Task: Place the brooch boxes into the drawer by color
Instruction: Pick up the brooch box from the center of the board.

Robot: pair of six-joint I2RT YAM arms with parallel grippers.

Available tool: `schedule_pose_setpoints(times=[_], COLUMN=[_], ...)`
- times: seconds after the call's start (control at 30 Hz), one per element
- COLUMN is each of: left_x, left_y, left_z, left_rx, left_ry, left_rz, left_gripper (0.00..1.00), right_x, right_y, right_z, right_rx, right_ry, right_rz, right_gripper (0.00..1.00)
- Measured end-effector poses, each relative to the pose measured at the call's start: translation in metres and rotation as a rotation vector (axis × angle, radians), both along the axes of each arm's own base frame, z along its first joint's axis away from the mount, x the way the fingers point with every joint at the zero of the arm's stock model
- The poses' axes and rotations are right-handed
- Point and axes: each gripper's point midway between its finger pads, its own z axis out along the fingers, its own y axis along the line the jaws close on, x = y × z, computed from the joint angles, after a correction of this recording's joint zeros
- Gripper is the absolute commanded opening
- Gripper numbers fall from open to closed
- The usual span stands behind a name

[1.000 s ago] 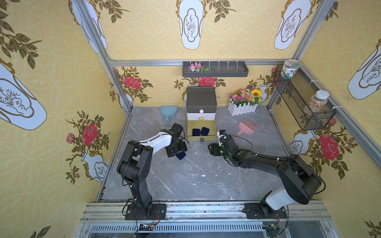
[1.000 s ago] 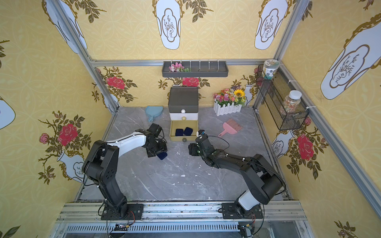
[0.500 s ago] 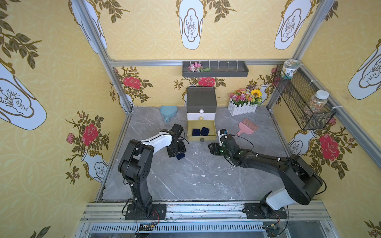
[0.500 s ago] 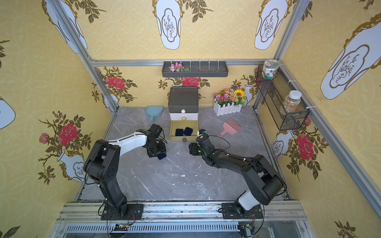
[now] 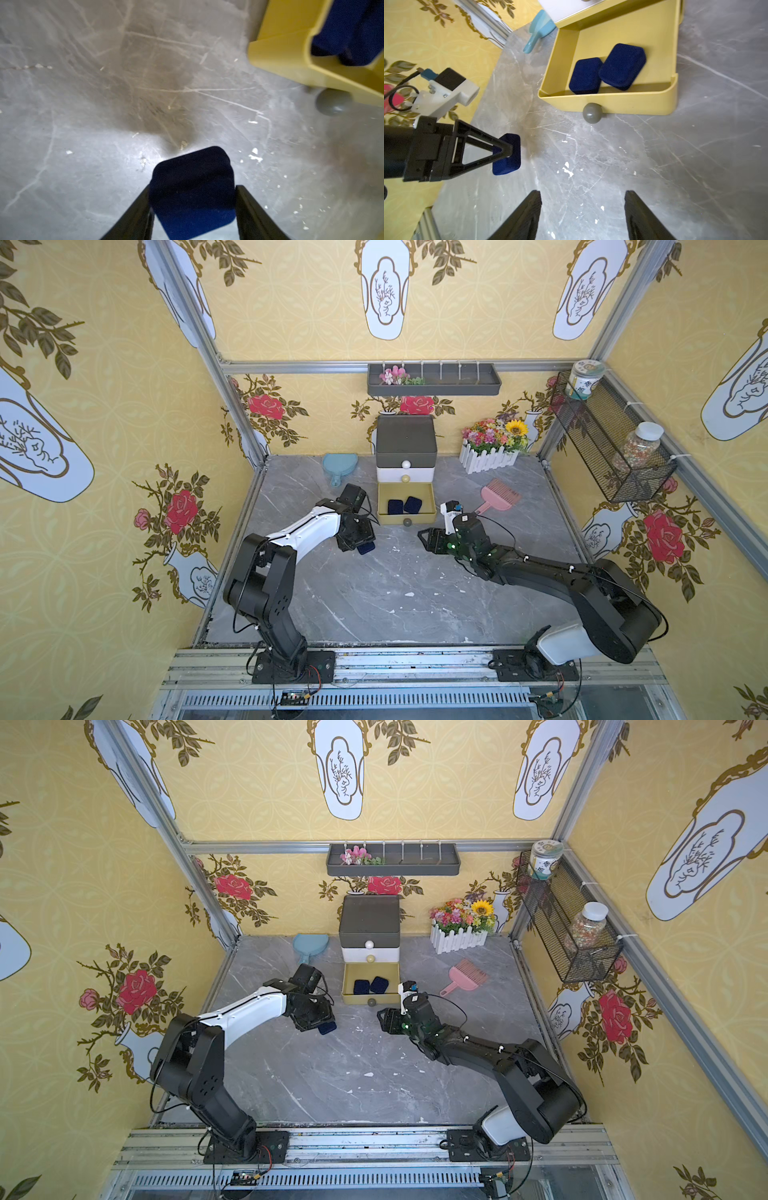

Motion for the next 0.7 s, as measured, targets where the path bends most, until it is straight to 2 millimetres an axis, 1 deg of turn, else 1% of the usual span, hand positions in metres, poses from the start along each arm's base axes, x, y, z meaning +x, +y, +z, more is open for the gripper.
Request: schedule_pose_setpoints(times=[0.1,0.2,0.33,0.47,0.6,0.7], left_x=[0.003,0.004,0.004,0.002,0.0,-0.001], left_y=[-0.008,-0.015,-0.019,-0.021,-0.023,-0.024], left_z=[0.022,0.043,0.062,0.073,0.079,0.08], left_rx=[-0.067,-0.123,-0.17,-0.196,-0.215,-0.22], left_ry=[-0.05,-0.099,-0.14,-0.158,-0.165,-0.166], left_rz=[-0.003,-0.011,-0.009,-0.008,-0.01,-0.014], left_gripper=[0.6,0.59,0.59,0.6,0.59,0.59], right_x=[-0.007,-0.015,-0.023,-0.027,-0.028,-0.027], right_y=[0.018,0.036,0.061,0.086,0.109,0.12], right_z=[0.011,0.015,0.02,0.031,0.046,0.048], right_rx=[0.102,0.211,0.322,0.386,0.424,0.43], right_ry=[-0.02,-0.016,-0.012,-0.035,-0.078,-0.089], right_rz=[0.07,0.123,0.181,0.225,0.264,0.267], right_gripper=[0.72,0.74,0.75,0.72,0.68,0.66])
